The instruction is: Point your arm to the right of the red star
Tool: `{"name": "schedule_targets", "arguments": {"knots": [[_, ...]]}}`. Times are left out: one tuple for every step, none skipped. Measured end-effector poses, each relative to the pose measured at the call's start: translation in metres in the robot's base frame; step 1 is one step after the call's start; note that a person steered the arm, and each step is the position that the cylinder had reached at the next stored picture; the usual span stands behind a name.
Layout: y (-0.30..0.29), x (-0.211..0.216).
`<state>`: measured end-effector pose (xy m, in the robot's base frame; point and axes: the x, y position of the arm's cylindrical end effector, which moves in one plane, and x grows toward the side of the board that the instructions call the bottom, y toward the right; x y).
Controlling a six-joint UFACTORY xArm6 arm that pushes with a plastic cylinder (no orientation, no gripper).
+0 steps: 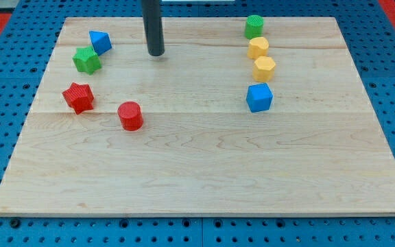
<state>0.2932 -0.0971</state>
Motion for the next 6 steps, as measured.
{"name": "schedule_targets", "arguments": {"knots": [[-0.041,0.013],[-0.040,0.061],[-0.074,0.096],[-0.032,0.141],[-0.052,0.150],[0.046,0.158]]}}
